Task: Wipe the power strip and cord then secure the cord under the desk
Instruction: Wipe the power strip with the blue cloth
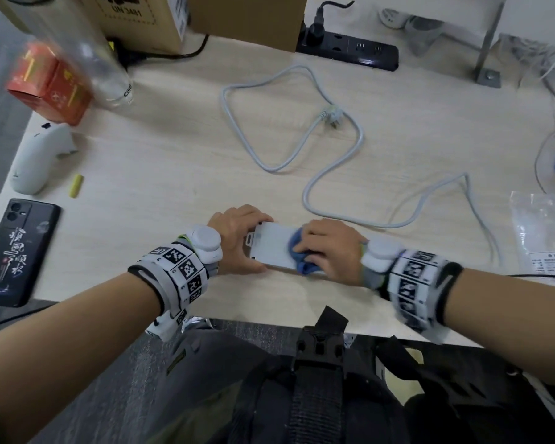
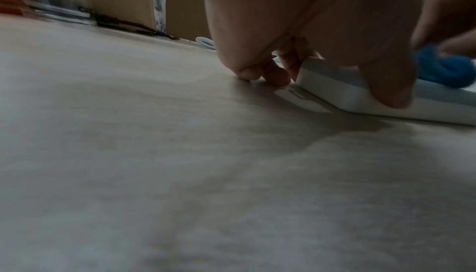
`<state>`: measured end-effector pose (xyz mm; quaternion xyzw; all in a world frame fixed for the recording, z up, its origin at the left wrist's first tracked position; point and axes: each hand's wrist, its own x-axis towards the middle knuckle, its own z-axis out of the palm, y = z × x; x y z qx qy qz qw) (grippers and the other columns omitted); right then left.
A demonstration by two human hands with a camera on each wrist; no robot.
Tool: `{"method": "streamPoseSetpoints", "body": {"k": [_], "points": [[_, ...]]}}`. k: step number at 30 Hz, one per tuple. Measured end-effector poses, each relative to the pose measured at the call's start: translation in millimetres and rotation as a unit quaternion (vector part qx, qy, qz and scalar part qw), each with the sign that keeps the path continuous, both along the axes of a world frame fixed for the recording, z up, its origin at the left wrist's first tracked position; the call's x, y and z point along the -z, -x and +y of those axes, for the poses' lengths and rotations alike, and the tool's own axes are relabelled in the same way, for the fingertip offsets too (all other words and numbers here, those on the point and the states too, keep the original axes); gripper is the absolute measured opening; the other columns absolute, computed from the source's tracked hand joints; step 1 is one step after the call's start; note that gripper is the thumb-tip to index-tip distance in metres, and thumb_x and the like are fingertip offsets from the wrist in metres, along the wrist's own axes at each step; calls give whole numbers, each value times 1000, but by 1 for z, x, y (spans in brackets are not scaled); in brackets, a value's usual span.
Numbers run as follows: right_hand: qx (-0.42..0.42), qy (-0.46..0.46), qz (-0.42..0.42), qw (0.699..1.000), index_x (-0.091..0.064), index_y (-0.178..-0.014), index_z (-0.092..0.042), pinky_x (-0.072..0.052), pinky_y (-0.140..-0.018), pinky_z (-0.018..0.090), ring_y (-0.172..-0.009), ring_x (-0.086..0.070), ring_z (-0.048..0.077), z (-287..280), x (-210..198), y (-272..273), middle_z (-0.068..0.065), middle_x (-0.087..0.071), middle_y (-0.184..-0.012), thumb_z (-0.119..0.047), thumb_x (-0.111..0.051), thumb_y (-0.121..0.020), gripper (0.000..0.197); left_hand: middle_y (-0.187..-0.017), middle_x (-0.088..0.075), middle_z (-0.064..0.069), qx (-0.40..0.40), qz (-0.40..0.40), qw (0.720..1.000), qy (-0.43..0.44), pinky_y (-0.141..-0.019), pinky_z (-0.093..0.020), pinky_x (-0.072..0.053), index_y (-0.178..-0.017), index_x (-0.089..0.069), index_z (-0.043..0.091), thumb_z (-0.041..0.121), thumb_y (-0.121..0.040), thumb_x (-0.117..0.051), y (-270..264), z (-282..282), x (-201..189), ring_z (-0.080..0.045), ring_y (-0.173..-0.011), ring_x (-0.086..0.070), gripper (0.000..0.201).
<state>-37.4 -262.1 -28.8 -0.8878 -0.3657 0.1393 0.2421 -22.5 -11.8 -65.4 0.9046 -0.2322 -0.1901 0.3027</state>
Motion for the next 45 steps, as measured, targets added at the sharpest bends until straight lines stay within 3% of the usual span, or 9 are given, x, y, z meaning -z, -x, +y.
{"method": "streamPoseSetpoints", "body": {"k": [5, 14, 19, 24, 28, 34, 36, 40, 45], "points": [[28, 24, -22, 999, -72, -80, -4, -50, -60, 37, -69, -59, 30, -48, -7, 13, 10, -64, -80, -2, -71, -70, 10, -114, -55, 12, 6, 12, 1000, -6, -85, -40, -47, -120, -52, 34, 64, -50, -68, -4, 0, -4, -14, -99, -55, 78], [31, -41, 5, 999, -68, -82, -5, -49, -61, 39, -67, -56, 32, 59, 3, -14, 13, -61, -83, -14, -57, -73, 16, -101, -56, 11, -2, -26, 1000, 11, -72, -41, -50, -112, -51, 35, 67, -47, -76, 0, -3, 3, -15, -85, -57, 77], [10, -10, 7, 1000, -73, -93, -5, -50, -71, 32, -80, -61, 28, -7, -5, 0, 11, -65, -90, -12, -68, -80, 16, -112, -55, 12, 6, -6, 1000, -10, -82, -42, -48, -119, -51, 34, 63, -50, -71, -1, 0, -1, -15, -97, -56, 78], [14, 25, -25, 999, -73, -88, -4, -49, -61, 37, -72, -58, 28, -54, -6, 12, 10, -63, -83, -11, -68, -78, 14, -114, -54, 13, 8, 7, 1000, -16, -85, -41, -46, -121, -50, 34, 64, -51, -69, -2, 0, -4, -15, -99, -54, 79], [30, -2, -32, 999, -72, -82, -3, -49, -59, 38, -67, -59, 33, -2, 2, 5, 13, -63, -81, 1, -74, -67, 15, -111, -55, 12, 4, 1, 1000, -7, -82, -43, -47, -117, -52, 34, 64, -50, -71, -1, -1, -2, -17, -96, -57, 76], [17, -58, -21, 998, -70, -81, -2, -50, -58, 38, -66, -59, 33, 85, 6, -7, 15, -63, -81, -12, -57, -72, 18, -91, -59, 2, -21, -3, 1000, 12, -61, -42, -52, -91, -60, 21, 59, -54, -62, 1, -9, -2, -24, -72, -61, 53], [20, -39, -8, 999, -71, -87, -4, -50, -62, 37, -69, -59, 33, 69, 6, -8, 14, -63, -85, -12, -63, -74, 18, -92, -59, 4, -18, -5, 1000, 13, -62, -41, -52, -93, -59, 25, 63, -54, -64, 1, -7, -3, -21, -74, -61, 55], [13, 11, -12, 1000, -72, -87, -2, -48, -61, 37, -70, -59, 32, -7, -1, 1, 14, -63, -83, -7, -71, -75, 12, -112, -57, 9, 7, 5, 1000, -1, -82, -42, -50, -118, -54, 32, 64, -50, -69, -2, -2, -6, -16, -96, -58, 77], [35, 49, -38, 997, -72, -83, 1, -51, -58, 39, -68, -60, 33, -80, -12, 18, 15, -64, -81, 1, -70, -75, 8, -117, -56, 9, 5, 22, 999, -25, -89, -41, -47, -122, -52, 31, 60, -51, -74, -1, -1, -15, -16, -103, -56, 79]]}}
